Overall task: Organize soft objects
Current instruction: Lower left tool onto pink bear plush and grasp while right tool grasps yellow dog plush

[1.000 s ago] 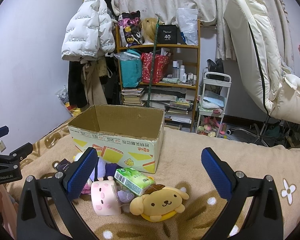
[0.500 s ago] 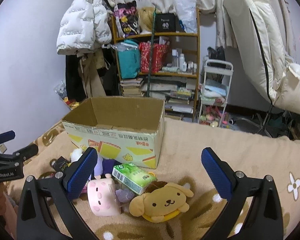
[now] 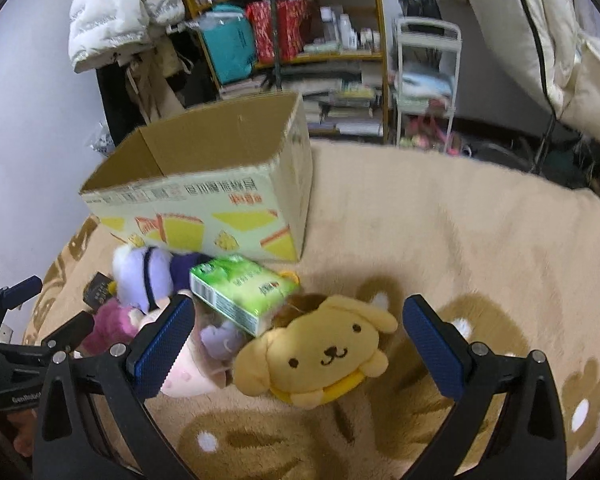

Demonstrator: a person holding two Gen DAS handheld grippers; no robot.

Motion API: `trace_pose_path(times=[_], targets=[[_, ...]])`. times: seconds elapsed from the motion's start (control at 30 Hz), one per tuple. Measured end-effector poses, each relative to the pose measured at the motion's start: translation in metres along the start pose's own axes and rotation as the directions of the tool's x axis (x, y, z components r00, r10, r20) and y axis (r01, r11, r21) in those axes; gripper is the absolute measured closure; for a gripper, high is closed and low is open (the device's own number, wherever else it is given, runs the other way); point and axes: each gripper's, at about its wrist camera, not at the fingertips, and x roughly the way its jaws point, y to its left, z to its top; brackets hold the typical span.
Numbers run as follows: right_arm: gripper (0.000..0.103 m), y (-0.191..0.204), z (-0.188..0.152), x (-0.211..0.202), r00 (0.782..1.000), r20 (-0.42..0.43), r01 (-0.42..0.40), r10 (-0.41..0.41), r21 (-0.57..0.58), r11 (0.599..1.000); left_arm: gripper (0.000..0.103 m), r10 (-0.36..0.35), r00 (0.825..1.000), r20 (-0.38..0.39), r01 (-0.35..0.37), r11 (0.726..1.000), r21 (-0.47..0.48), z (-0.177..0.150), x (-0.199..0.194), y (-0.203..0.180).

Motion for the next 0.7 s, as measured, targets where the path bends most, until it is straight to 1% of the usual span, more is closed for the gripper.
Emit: trace_pose_path(times=[0.17, 0.37, 0.4, 0.47, 0.53, 0.6, 0.63, 0.7], targets=[[0.000, -0.007, -0.006, 0.026, 0.995, -0.098, -0.001, 0.001, 0.007, 1.000, 0.003, 0.013, 0.998, -0.066, -0.010, 0.999, 0.042, -0.003, 0.019, -0.011], [0.000, -0.009, -0.016, 0.051, 0.978, -0.210, 0.006, -0.004, 0.006, 1.000, 0.003, 0.000, 0.987, -0.158, 0.007, 0.999, 0.040, -0.007, 0.041, -0.017], [0.002, -0.009, -0.017, 0.053, 0.975, -0.222, 0.004, -0.002, 0.008, 1.000, 0.003, -0.002, 0.986, -0.168, 0.009, 0.999, 0.040, -0.008, 0.044, -0.018], [0.004, -0.010, -0.019, 0.057, 0.972, -0.235, 0.005, -0.003, 0.009, 1.000, 0.003, -0.006, 0.984, -0.180, 0.014, 0.999, 0.045, -0.010, 0.046, -0.020], [0.010, -0.011, -0.019, 0.058, 0.973, -0.232, 0.012, -0.009, 0.008, 1.000, 0.003, -0.006, 0.981, -0.194, 0.016, 0.998, 0.052, -0.011, 0.051, -0.023], [0.013, -0.012, -0.019, 0.061, 0.971, -0.240, 0.015, -0.013, 0.008, 1.000, 0.007, -0.006, 0.978, -0.207, 0.018, 0.998, 0.054, -0.011, 0.055, -0.023], [0.014, -0.012, -0.019, 0.061, 0.970, -0.243, 0.016, -0.014, 0.005, 1.000, 0.008, 0.009, 0.978, -0.210, 0.004, 0.998, 0.061, -0.012, 0.058, -0.023], [0.015, -0.009, -0.018, 0.061, 0.968, -0.250, 0.021, -0.024, -0.013, 1.000, 0.014, 0.034, 0.976, -0.217, -0.018, 0.997, 0.076, -0.011, 0.061, -0.023]])
